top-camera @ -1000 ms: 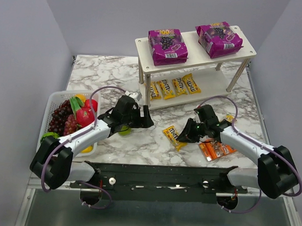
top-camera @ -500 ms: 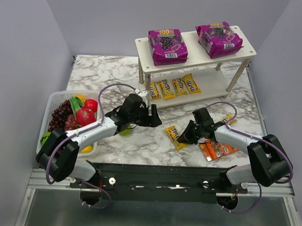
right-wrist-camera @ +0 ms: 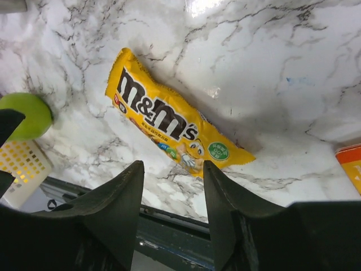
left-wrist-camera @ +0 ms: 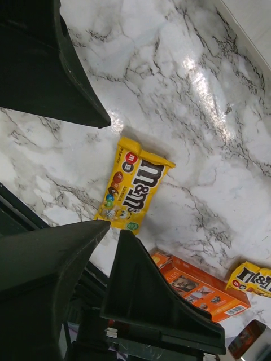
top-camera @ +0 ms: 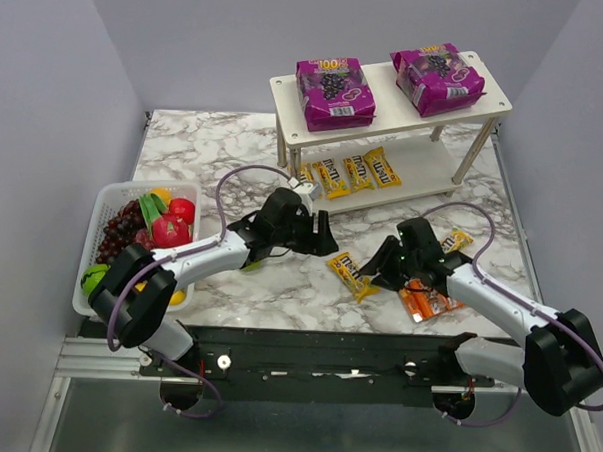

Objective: Place and organize the candy bags onto the shelf

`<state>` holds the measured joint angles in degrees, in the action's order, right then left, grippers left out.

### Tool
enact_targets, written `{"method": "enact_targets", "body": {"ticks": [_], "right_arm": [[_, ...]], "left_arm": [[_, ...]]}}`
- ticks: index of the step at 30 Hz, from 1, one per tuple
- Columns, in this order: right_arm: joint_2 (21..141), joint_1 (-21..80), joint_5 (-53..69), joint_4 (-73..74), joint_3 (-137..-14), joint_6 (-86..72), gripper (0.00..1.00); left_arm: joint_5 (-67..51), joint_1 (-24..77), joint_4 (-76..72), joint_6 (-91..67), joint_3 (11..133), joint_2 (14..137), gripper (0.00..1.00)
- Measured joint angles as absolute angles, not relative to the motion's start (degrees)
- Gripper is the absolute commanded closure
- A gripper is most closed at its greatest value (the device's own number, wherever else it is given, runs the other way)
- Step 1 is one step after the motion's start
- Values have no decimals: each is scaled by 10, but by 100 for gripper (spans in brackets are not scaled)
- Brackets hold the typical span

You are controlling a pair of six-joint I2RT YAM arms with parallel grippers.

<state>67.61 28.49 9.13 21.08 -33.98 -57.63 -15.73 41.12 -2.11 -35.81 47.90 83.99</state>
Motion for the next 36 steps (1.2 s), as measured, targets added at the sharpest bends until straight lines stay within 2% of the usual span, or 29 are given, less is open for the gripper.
{"method": "enact_targets", "body": {"ticks": [11,18,21,28,33,36], "right_arm": [[663,285,128,215,-259,-602,45],[674,285,135,181,-251,-615,51],[689,285,140,159,-251,-624,60],[704,285,143,123,-240,-647,88],[693,285,143,105,-227,-659,99],[682,285,143,103,-219,-662,99]], "left_arm": [[-161,449,-60,-349,536,938,42],[-158,467,-60,-343,547,983,48],[-148,467,-42,-340,553,998,50],[-118,470,3,-335,569,1028,55],[-110,470,22,-334,576,1032,56],[-102,472,31,-334,578,1032,56]]}}
